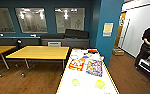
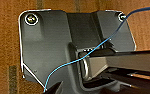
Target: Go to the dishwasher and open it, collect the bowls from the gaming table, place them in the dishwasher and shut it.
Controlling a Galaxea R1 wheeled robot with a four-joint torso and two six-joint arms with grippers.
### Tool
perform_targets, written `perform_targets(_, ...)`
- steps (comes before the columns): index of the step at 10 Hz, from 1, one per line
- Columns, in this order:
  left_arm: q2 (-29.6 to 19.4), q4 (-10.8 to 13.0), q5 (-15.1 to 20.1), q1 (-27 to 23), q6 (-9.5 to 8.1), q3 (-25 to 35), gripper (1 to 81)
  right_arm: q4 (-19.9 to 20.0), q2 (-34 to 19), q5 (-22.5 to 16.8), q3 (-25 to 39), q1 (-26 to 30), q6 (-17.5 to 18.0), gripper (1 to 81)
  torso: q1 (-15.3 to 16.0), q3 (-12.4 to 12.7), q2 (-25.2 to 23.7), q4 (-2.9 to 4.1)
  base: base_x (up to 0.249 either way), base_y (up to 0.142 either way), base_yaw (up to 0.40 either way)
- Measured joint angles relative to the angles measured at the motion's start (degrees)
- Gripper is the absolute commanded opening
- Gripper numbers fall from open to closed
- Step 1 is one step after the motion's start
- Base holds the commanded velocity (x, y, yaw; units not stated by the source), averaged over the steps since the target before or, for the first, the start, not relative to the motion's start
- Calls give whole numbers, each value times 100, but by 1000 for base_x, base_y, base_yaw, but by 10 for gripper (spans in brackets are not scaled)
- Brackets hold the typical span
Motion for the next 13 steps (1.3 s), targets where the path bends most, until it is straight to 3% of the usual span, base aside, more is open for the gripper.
perform_targets(3,-40,0,0,2,0,-6,811,0,41,2,-7,2,0,811,0,0,0,0,0,83,0)
perform_targets(10,-35,0,-2,0,0,-4,811,0,35,2,2,2,0,811,0,0,0,-2,0,0,0)
perform_targets(13,-35,0,17,83,0,-4,811,-2,20,-26,0,-83,-6,811,-13,2,-9,0,103,0,0)
